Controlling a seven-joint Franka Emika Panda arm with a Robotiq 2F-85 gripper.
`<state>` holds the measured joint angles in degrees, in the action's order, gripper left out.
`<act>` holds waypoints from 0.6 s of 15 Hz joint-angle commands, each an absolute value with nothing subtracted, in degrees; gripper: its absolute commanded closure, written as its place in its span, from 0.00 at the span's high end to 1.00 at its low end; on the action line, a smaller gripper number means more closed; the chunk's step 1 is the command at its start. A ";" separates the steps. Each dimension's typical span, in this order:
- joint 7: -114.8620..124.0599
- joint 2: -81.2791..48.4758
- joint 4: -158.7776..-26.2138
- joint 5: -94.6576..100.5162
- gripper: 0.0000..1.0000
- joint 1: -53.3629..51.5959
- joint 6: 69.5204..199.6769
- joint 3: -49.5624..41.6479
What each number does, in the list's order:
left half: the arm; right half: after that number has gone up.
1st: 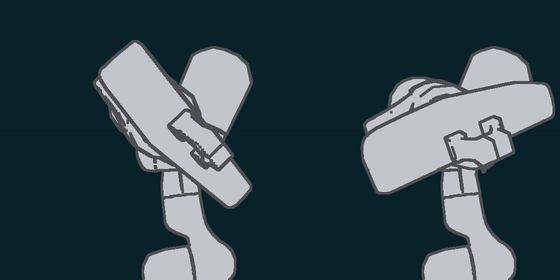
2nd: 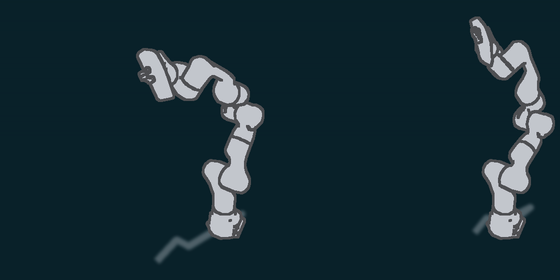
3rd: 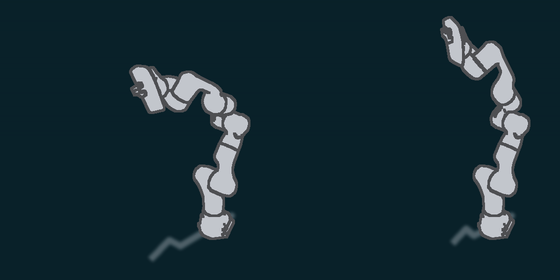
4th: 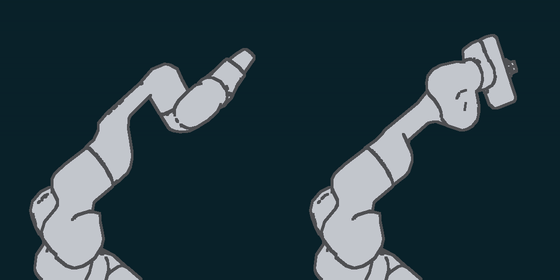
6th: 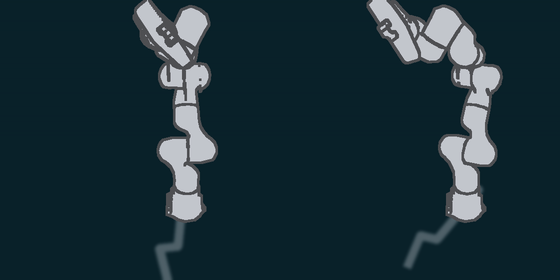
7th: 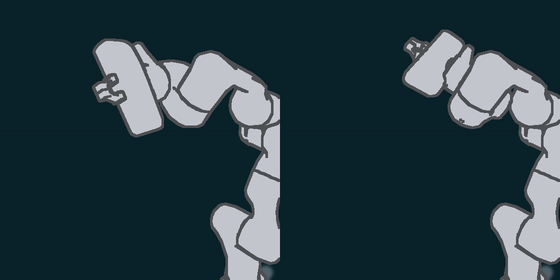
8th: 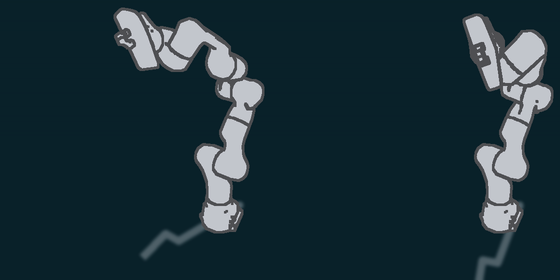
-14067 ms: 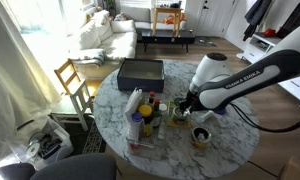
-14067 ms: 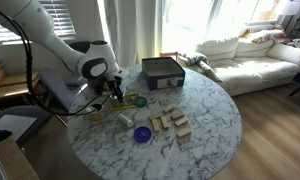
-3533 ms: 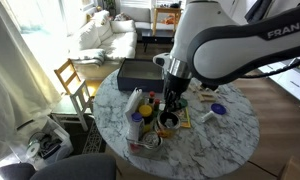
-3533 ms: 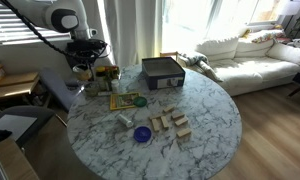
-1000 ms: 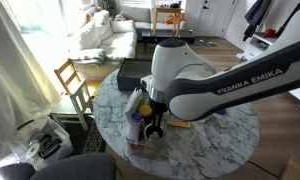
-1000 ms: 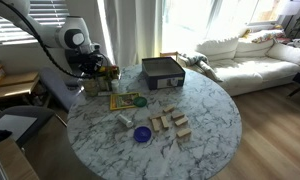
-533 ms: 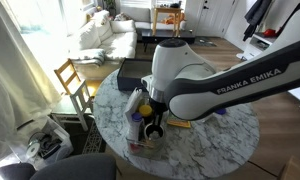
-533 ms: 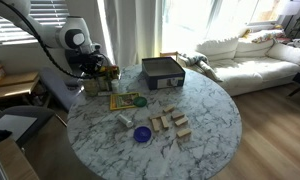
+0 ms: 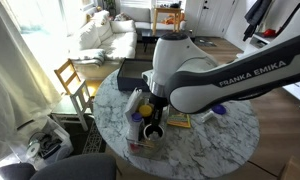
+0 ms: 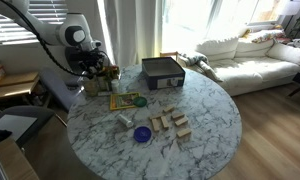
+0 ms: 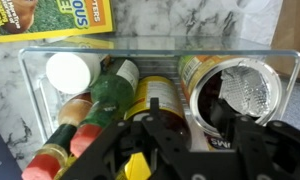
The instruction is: Remove the white bottle from the fridge box, then put the far right container and the left container in it
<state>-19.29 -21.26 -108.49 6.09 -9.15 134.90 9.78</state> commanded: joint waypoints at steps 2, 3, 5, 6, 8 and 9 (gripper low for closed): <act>-22.91 -14.85 -109.63 3.66 0.95 -6.26 128.88 10.41; -24.28 -13.55 -109.98 2.37 0.99 -5.57 128.41 10.59; -26.94 -10.37 -110.52 -2.00 1.00 -3.94 126.43 10.66; -27.79 -8.71 -110.75 -4.45 1.00 -3.31 125.32 10.36; -28.13 -5.73 -110.75 -9.78 1.00 -2.23 122.11 9.47; -26.70 -4.49 -110.46 -12.39 1.00 -1.69 119.89 8.72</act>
